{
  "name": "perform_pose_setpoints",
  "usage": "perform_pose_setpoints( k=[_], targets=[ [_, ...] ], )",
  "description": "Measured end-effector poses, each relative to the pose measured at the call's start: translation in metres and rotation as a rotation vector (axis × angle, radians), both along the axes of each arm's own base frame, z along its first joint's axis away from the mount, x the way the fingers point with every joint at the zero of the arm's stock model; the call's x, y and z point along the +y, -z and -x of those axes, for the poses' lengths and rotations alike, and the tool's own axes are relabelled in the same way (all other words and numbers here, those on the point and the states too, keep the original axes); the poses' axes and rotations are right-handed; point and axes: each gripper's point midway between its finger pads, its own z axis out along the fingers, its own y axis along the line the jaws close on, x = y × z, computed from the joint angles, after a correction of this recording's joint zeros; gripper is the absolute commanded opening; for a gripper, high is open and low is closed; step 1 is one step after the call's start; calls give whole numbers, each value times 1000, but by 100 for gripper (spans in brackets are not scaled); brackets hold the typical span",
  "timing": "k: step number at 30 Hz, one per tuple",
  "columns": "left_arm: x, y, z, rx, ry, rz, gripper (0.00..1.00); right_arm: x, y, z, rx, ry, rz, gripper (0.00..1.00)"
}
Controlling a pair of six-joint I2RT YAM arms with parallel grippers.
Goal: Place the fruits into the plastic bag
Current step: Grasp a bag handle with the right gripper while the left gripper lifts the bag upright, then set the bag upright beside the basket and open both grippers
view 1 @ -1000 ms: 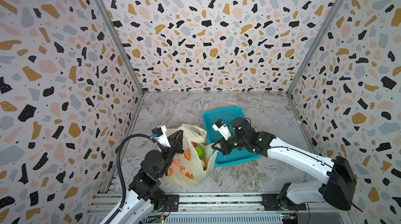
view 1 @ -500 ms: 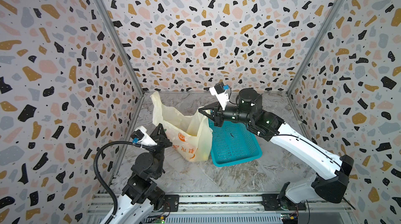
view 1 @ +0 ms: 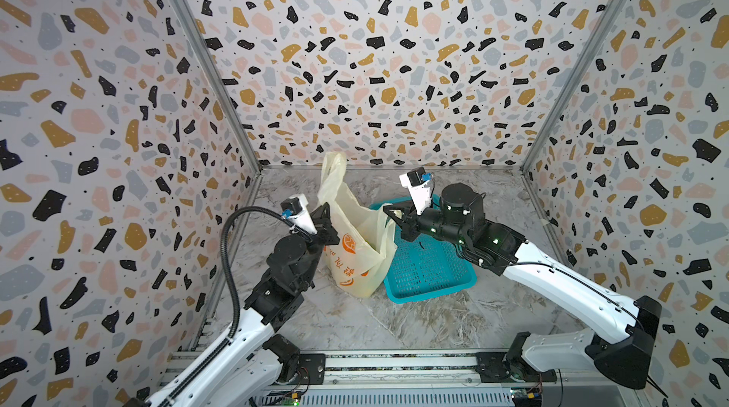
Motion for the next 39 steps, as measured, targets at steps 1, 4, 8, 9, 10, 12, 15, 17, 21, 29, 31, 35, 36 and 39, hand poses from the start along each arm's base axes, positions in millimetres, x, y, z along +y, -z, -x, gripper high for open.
perform_pose_setpoints(
  k=[1,4,8,9,10,12,15,17,21,29,31,35,36,39],
  targets=[
    [-10,7,-3,17,37,-6,0,-7,8,-5,15,42,9,0],
    [-38,32,-15,81,141,-18,0,-30,31,-18,63,165,41,0],
    [-66,66,-28,186,235,-21,0,-68,42,-28,77,334,59,0],
    [-70,71,-30,205,249,-20,0,-78,39,-29,69,373,52,0],
    [-74,75,-31,216,260,-14,0,-84,36,-30,61,399,44,0],
    [-78,75,-31,220,279,0,0,-99,27,-28,41,451,21,0],
    [-81,68,-31,203,297,18,0,-110,18,-27,20,495,-3,0],
    [-83,59,-32,185,304,31,0,-113,15,-28,13,510,-11,0],
    [-87,48,-31,163,324,56,0,-104,21,-31,22,486,-2,0],
    [-120,63,-20,206,420,64,0,-36,75,-31,124,174,88,0],
    [-134,71,-12,224,461,54,0,-25,85,-32,148,128,101,0],
    [-154,88,-3,264,517,32,0,-16,78,-45,156,91,83,0],
    [-156,91,-1,272,523,29,0,-18,72,-53,151,101,72,0],
    [-156,99,-2,295,514,13,0,-36,47,-84,126,176,24,0]
  ],
)
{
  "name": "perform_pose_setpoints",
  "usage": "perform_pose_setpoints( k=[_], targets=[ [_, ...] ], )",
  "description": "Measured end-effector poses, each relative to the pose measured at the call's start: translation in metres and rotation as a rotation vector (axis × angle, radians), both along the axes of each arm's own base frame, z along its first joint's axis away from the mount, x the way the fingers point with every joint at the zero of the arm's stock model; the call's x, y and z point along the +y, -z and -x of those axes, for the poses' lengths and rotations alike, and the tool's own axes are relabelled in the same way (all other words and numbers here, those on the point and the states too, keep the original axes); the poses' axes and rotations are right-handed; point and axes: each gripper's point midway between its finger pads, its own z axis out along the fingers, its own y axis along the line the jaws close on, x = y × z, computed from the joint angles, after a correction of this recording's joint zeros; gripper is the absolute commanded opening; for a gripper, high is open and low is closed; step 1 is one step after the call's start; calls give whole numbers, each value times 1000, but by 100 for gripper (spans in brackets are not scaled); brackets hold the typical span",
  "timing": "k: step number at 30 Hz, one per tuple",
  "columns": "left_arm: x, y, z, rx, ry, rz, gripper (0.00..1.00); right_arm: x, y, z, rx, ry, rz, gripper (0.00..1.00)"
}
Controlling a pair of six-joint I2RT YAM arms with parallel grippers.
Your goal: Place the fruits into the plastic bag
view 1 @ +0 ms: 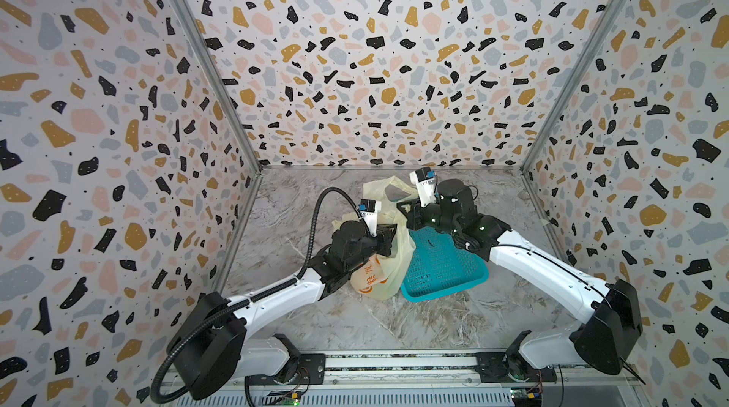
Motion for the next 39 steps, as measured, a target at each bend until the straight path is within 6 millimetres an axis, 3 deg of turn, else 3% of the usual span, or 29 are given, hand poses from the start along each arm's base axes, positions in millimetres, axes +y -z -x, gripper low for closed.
perform_pose_setpoints(
  k=[3,6,9,10,11,14,18,20,22,24,28,32,36,39],
  targets=[
    [6,3,-2,-3,-30,-30,4,-28,-17,-27,-13,92,-36,0],
    [15,-7,-3,-31,-59,-55,24,-48,-20,-42,-5,144,-53,0],
    [17,-35,0,-92,-58,-31,48,-46,-15,-43,15,124,-58,14],
    [18,-48,1,-117,-58,-16,66,-43,-13,-41,22,107,-60,27],
    [19,-61,2,-139,-59,1,99,-40,-12,-39,30,89,-62,42],
    [27,-97,7,-195,-75,46,100,-37,-9,-33,41,55,-65,66],
    [53,-138,11,-257,-175,67,100,-43,-5,-23,46,53,-45,78],
    [78,-154,12,-285,-282,61,100,-52,-9,-16,34,67,-39,82],
    [110,-167,12,-309,-417,49,99,-67,-16,-8,8,99,-31,97],
    [144,-172,10,-319,-557,20,99,-83,-25,2,-20,141,-22,99],
    [217,-159,-1,-278,-848,-82,99,-125,-40,18,-93,283,0,99],
    [275,-128,-10,-208,-1083,-189,99,-183,-30,20,-128,522,61,99],
    [318,-62,-21,-78,-1235,-300,100,-235,10,12,-141,732,155,99],
    [341,-6,-21,22,-1319,-443,99,-252,59,9,-162,793,259,99]
  ],
)
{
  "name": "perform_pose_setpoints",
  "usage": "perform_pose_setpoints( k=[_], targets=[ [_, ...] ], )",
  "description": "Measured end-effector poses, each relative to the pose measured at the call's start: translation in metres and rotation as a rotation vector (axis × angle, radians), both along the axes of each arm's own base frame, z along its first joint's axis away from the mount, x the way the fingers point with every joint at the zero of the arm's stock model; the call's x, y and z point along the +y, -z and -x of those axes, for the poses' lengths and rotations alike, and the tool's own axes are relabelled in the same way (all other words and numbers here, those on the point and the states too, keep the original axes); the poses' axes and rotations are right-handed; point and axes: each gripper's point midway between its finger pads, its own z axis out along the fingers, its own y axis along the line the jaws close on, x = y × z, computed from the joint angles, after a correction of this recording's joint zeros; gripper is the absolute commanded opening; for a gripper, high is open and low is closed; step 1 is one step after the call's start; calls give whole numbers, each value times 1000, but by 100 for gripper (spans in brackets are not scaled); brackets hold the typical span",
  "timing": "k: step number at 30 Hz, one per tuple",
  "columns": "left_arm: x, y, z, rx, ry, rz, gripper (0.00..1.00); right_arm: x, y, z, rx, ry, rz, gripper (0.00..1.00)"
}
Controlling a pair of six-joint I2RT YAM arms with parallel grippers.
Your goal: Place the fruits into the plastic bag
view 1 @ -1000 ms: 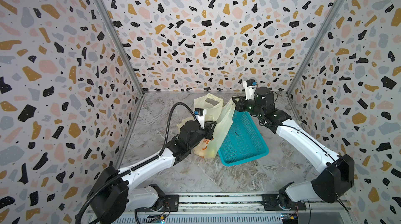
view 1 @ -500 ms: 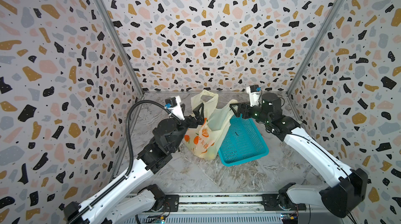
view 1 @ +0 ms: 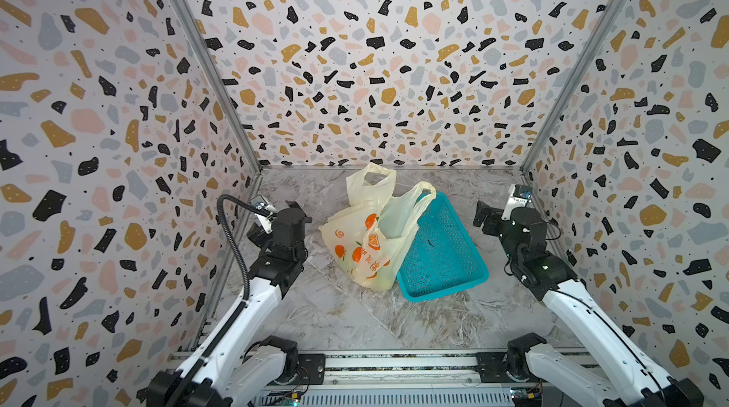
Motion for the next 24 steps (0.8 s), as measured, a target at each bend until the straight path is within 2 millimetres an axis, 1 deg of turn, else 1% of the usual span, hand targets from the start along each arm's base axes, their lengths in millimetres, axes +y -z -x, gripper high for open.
perform_pose_setpoints(
  k=[1,3,4,8,12,14,17,19,22,24],
  targets=[
    [6,16,3,36,-32,-24,99,-5,17,0,3,23,33,99],
    [16,37,10,84,-78,-68,100,-16,44,3,12,72,86,99],
    [21,44,13,104,-102,-90,100,-23,55,4,14,105,112,99],
    [35,53,13,133,-159,-151,99,-46,84,7,23,242,178,99],
    [34,67,5,167,-148,-177,99,-64,114,17,43,339,209,99],
    [32,77,1,188,-131,-185,100,-67,116,17,18,363,197,99],
    [28,89,-5,204,-102,-192,99,-64,114,11,-22,366,192,99],
    [26,98,-7,204,-78,-196,99,-56,112,5,-52,326,191,99],
    [24,110,-8,212,-58,-211,100,-46,107,1,-115,243,174,99],
    [23,115,-9,219,-44,-219,100,-42,105,-3,-130,195,177,99]
  ],
)
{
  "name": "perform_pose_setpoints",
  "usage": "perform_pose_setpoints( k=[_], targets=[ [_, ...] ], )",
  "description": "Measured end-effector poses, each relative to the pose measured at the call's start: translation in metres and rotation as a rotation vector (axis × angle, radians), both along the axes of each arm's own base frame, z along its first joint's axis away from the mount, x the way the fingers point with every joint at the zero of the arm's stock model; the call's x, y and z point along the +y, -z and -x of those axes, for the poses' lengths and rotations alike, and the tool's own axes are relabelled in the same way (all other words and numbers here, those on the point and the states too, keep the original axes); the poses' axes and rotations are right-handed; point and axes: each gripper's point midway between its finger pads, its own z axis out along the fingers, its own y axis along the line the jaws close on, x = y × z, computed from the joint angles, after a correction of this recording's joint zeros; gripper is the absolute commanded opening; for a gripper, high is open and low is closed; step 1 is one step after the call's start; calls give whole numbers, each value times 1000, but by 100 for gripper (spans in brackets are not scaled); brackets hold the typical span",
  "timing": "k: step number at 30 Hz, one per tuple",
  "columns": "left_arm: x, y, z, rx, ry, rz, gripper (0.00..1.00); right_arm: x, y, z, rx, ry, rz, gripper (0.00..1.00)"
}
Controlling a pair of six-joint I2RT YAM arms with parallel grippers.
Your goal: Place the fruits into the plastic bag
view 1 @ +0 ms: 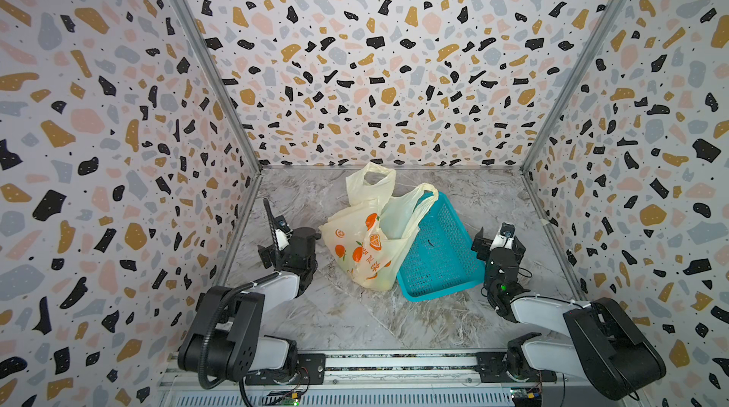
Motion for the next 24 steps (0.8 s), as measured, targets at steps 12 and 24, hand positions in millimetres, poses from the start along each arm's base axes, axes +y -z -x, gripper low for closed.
perform_pose_setpoints(
  k=[12,24],
  targets=[
    [-30,3,-7,-97,262,-4,99,19,6,-40,65,-288,-32,99],
    [-42,2,-8,-164,397,4,100,21,4,-34,25,-403,-14,98]
  ],
)
